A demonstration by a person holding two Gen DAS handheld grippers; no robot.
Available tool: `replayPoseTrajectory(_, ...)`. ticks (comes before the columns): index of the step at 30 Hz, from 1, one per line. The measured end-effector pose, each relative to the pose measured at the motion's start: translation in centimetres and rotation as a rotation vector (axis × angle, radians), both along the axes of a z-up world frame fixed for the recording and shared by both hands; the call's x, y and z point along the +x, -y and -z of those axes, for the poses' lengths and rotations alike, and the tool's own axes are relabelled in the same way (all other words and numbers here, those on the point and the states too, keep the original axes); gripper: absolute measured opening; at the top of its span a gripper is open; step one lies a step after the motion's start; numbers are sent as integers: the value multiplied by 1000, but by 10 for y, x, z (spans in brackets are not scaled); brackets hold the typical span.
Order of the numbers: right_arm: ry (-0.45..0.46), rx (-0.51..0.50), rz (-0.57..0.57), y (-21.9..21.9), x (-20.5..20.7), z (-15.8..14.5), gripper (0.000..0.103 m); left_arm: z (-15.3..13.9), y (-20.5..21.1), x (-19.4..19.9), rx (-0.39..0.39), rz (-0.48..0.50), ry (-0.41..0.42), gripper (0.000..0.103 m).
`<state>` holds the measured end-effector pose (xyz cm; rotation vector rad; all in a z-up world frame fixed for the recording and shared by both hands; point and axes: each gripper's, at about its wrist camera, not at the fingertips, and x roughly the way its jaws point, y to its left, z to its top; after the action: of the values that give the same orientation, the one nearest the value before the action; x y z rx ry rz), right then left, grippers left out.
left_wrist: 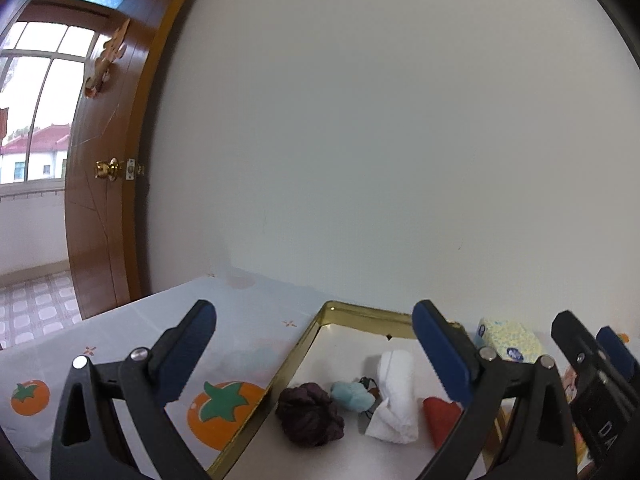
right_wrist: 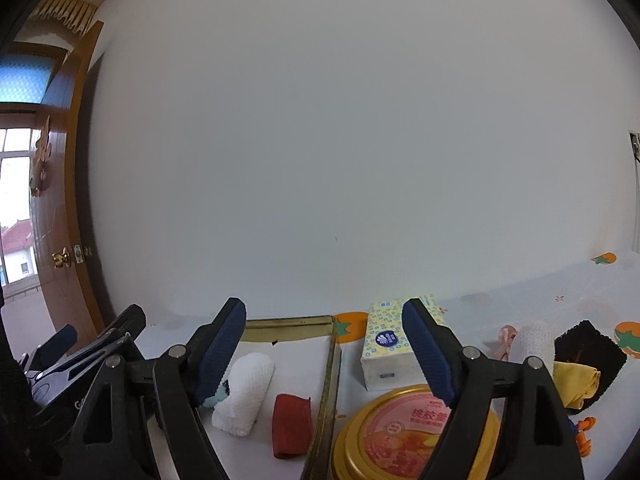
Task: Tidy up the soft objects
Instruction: 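Open both tools to release the sponge and plush into the tray, then move both open tools away from the tray toward the remaining soft items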
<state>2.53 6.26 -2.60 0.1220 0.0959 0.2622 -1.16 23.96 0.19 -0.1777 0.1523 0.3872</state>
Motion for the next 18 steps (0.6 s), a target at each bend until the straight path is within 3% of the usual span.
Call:
replayPoseTrajectory(5, 15, -22, 7, 4, -5, 0, 82, 5, 3, -2, -42, 39, -9, 102)
replayPoseTrajectory(11, 6, -62, 12, 7, -8, 0, 82, 7, 23, 0, 23, 62, -6, 102)
replayPoseTrajectory(18, 9, -56, 26, 24, -15, 0, 82, 5, 32, -7, 24, 101, 20, 102)
